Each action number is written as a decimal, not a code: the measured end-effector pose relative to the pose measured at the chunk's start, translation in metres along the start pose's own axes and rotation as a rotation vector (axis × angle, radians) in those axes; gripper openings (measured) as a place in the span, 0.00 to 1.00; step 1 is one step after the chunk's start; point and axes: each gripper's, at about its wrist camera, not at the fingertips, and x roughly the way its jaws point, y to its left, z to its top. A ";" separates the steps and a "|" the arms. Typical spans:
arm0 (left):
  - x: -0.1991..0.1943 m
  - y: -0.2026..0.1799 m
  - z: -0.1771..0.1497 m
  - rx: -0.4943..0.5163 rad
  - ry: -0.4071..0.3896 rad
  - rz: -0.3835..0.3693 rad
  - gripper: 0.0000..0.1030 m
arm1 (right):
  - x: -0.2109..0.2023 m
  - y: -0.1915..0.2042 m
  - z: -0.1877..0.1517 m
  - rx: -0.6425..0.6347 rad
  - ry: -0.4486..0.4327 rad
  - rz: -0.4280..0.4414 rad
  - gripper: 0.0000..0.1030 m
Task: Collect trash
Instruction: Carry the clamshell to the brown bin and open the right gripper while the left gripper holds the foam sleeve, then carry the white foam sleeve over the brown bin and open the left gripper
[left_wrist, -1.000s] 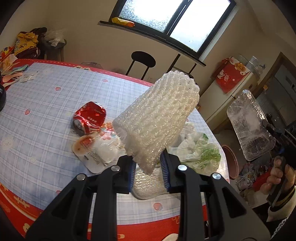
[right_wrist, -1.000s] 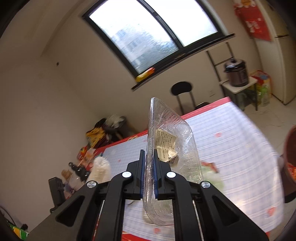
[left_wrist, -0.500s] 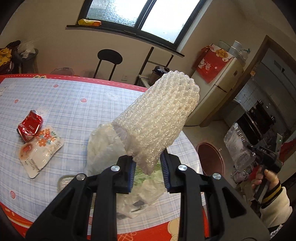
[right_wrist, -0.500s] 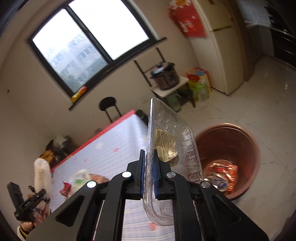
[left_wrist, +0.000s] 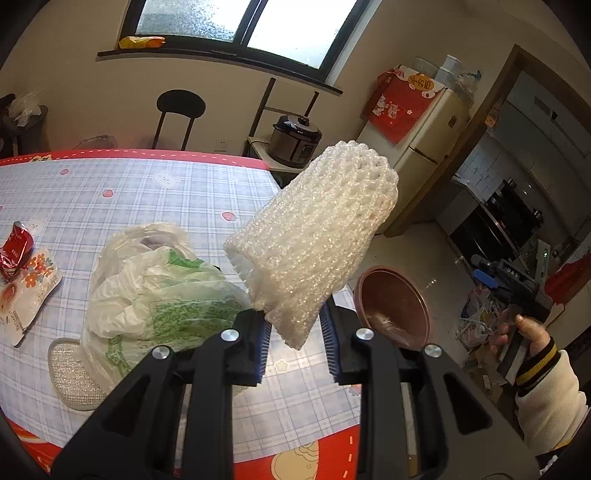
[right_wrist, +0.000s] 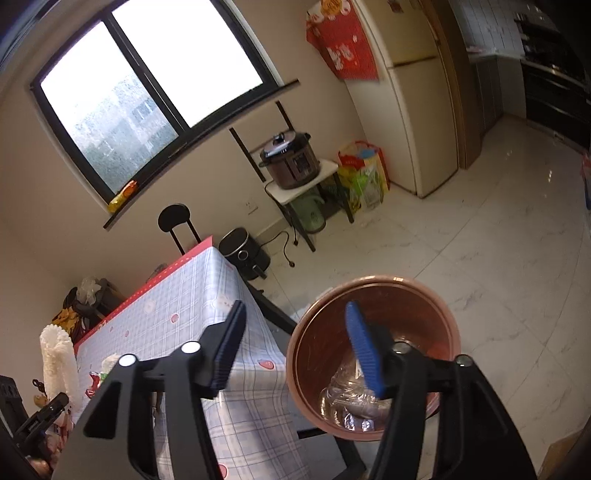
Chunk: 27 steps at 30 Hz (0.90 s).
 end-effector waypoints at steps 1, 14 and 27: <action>0.003 -0.006 0.000 0.011 0.004 -0.007 0.27 | -0.007 0.001 0.001 -0.012 -0.013 -0.009 0.75; 0.101 -0.113 0.000 0.226 0.170 -0.136 0.28 | -0.087 -0.030 -0.019 -0.023 -0.076 -0.186 0.95; 0.176 -0.224 0.020 0.338 0.107 -0.303 0.83 | -0.131 -0.077 -0.047 0.068 -0.093 -0.283 0.95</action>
